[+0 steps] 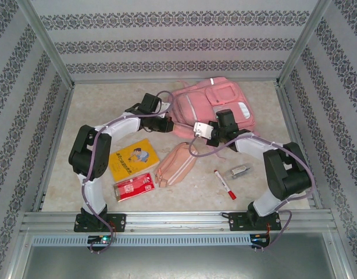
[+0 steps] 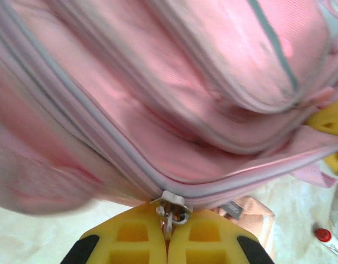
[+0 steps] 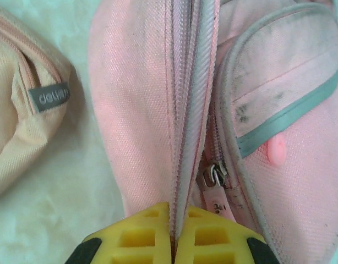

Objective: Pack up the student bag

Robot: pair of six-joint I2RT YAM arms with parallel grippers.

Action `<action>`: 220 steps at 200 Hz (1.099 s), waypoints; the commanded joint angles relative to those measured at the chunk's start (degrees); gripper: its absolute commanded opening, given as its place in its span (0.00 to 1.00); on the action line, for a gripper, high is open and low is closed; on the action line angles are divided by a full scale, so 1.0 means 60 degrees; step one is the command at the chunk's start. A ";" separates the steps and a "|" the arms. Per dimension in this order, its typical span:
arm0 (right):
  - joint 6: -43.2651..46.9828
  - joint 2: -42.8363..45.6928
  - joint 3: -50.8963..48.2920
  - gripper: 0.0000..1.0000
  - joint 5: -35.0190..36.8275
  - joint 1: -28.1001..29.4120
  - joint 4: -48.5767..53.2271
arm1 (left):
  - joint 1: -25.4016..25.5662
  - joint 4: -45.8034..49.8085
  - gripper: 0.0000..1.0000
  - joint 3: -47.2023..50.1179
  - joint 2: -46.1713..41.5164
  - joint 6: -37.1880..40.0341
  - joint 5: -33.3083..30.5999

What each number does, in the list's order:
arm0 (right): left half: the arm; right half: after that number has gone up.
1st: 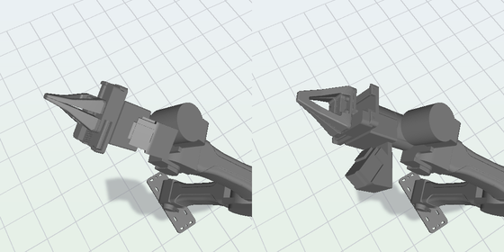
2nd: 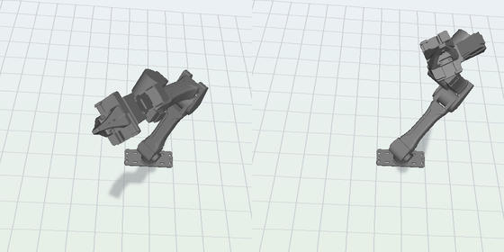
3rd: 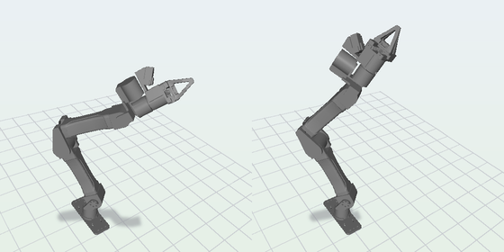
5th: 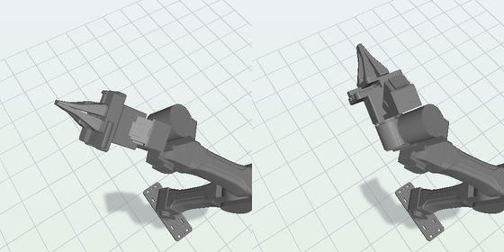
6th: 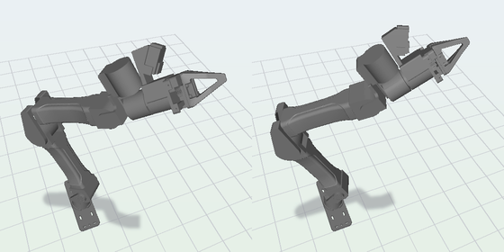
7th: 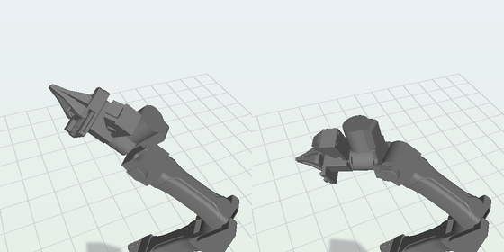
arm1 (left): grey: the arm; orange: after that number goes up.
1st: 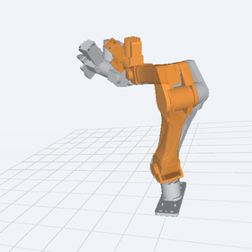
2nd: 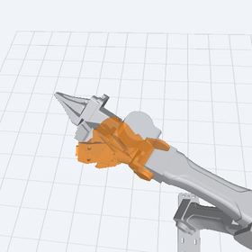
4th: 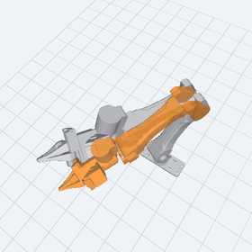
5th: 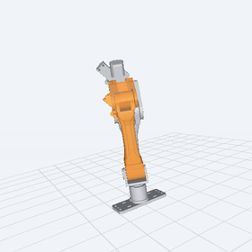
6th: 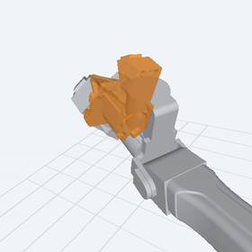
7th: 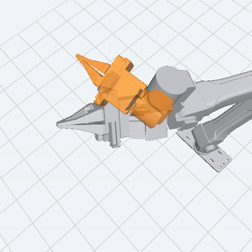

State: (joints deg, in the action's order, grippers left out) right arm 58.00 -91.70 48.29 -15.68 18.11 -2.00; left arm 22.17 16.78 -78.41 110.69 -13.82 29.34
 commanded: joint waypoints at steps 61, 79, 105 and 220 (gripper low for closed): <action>-0.1215 0.1011 0.0227 0.48 -0.2829 -0.0495 0.1039 | 0.0322 0.0550 0.00 -0.1023 0.0023 0.0257 0.0771; -0.2097 0.0990 0.0355 0.54 -0.3127 -0.0203 0.0373 | 0.0621 0.0527 0.00 -0.1050 -0.0106 0.0158 0.0921; -0.2787 0.0612 0.0493 0.59 -0.3255 -0.0003 -0.0523 | 0.0873 0.0451 0.00 -0.1089 -0.0224 0.0016 0.1176; -0.0432 -0.0472 0.0755 0.00 -0.0844 0.0424 0.1434 | -0.0246 0.1158 0.00 -0.0563 -0.0707 0.1035 0.2079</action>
State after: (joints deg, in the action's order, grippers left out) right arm 50.22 -94.96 54.26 -27.73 21.71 -0.64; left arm 24.93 22.04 -81.54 110.93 -11.64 39.48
